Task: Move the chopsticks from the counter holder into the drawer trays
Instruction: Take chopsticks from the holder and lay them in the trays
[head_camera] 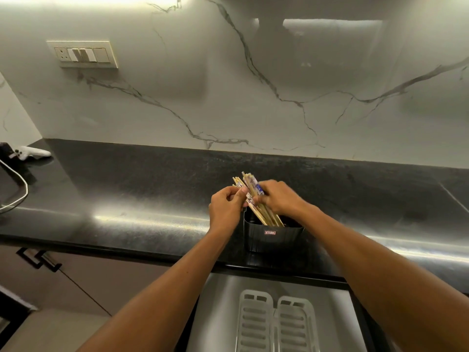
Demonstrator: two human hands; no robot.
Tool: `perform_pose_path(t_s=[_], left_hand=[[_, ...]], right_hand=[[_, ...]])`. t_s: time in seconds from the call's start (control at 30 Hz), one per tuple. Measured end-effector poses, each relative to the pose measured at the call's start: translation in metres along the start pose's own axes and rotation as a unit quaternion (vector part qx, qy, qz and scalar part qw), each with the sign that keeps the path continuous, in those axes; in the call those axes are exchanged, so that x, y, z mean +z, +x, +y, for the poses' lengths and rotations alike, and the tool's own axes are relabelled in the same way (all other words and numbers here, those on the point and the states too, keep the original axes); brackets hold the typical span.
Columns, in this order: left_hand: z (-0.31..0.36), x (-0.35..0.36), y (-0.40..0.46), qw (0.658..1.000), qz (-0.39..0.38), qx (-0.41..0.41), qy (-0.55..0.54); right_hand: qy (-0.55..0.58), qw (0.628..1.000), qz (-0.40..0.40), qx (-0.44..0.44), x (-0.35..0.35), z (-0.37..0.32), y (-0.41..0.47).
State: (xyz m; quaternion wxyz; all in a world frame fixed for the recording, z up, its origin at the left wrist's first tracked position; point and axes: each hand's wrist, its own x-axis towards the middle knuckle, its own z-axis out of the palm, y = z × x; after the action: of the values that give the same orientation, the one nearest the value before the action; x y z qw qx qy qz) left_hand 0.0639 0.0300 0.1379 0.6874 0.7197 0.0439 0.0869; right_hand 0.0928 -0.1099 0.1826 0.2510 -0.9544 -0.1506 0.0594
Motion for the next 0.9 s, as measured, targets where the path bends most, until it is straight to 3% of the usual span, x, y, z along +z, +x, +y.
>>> perform_pose_path(t_s=[0.23, 0.37, 0.47, 0.6, 0.73, 0.9], left_hand=[[0.014, 0.008, -0.001, 1.000, -0.014, 0.010, 0.016], [0.035, 0.021, -0.005, 0.995, -0.076, 0.045, 0.039], [0.052, 0.034, -0.014, 0.986, -0.163, 0.026, 0.001], [0.060, 0.046, -0.033, 0.948, -0.300, -0.062, -0.086], [0.049, 0.054, -0.055, 0.915, -0.335, -0.145, -0.172], [0.028, 0.051, -0.079, 0.914, -0.324, -0.193, -0.151]], right_hand=[[0.134, 0.985, 0.112, -0.002, -0.077, -0.012, -0.008], [0.258, 0.958, 0.129, 0.009, -0.120, -0.023, -0.019], [0.310, 0.944, 0.106, 0.031, -0.141, -0.025, -0.028], [0.378, 0.919, 0.062, 0.091, -0.142, -0.019, -0.038], [0.454, 0.879, 0.020, 0.146, -0.120, -0.003, -0.045], [0.486, 0.850, -0.021, 0.201, -0.088, 0.015, -0.059]])
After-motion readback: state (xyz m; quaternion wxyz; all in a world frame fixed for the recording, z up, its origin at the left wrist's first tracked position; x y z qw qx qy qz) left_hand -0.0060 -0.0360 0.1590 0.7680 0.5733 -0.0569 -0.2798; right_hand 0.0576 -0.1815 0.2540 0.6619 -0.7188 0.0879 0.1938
